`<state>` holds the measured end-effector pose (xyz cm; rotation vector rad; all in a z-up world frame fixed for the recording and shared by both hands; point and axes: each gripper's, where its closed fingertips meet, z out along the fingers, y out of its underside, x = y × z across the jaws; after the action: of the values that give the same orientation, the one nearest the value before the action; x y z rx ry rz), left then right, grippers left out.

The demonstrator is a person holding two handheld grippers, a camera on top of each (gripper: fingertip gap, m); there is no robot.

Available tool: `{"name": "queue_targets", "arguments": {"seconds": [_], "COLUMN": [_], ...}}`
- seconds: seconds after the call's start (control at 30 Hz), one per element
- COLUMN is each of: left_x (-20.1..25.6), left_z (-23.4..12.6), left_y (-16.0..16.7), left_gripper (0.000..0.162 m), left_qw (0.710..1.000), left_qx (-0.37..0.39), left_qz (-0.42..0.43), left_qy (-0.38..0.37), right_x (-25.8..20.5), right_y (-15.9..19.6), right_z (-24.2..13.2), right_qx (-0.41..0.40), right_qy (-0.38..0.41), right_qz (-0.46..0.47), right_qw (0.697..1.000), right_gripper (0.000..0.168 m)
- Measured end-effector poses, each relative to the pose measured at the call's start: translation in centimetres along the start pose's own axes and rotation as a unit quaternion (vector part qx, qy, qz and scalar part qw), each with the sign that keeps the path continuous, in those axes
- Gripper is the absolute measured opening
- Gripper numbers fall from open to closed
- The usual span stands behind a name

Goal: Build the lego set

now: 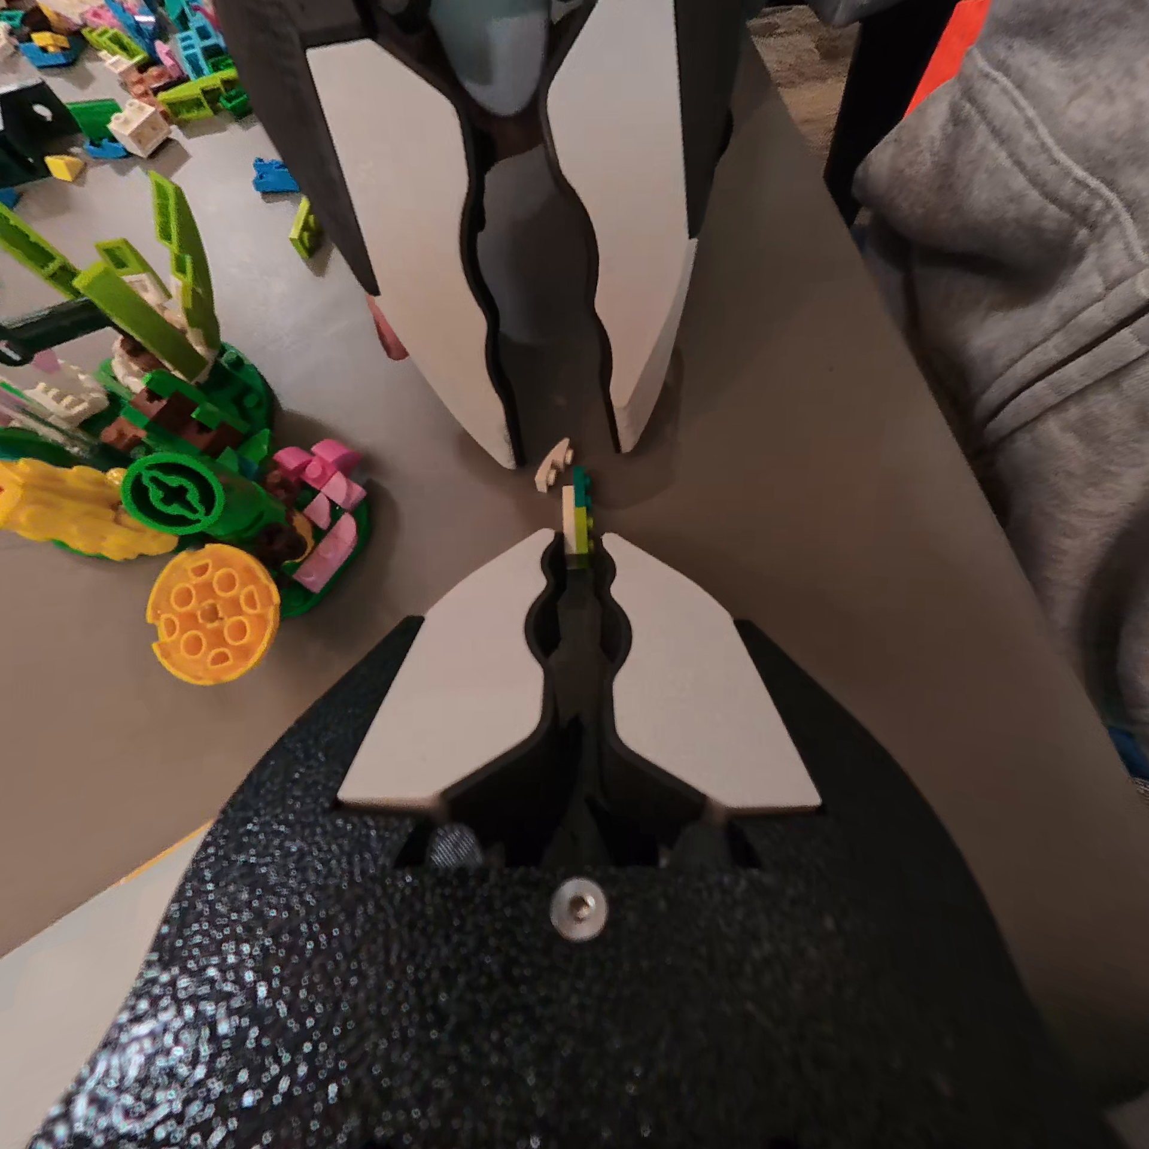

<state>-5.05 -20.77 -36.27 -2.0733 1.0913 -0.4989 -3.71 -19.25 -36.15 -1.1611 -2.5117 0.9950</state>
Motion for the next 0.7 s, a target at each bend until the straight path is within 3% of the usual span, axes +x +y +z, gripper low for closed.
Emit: {"name": "queue_targets", "arguments": {"seconds": [0.03,0.37,0.7], "left_x": [0.01,0.0,-0.36], "left_z": [0.05,0.05,-0.34], "left_y": [-0.03,-0.04,0.2], "left_gripper": [0.008,0.008,0.025], "left_qw": [1.0,1.0,0.999], "left_qx": [0.0,-0.006,-0.037], "left_qz": [-0.003,-0.016,-0.013], "left_qy": [0.007,0.012,-0.027], "right_x": [-0.02,0.21,0.41], "right_y": [0.01,-0.02,0.04], "right_z": [-0.02,0.05,0.07], "right_qx": [0.001,0.005,0.004], "right_qy": [0.001,0.019,0.032], "right_qz": [0.0,-0.011,-0.021], "right_qw": [1.0,1.0,0.999], "right_gripper": [0.027,0.022,0.021]}}
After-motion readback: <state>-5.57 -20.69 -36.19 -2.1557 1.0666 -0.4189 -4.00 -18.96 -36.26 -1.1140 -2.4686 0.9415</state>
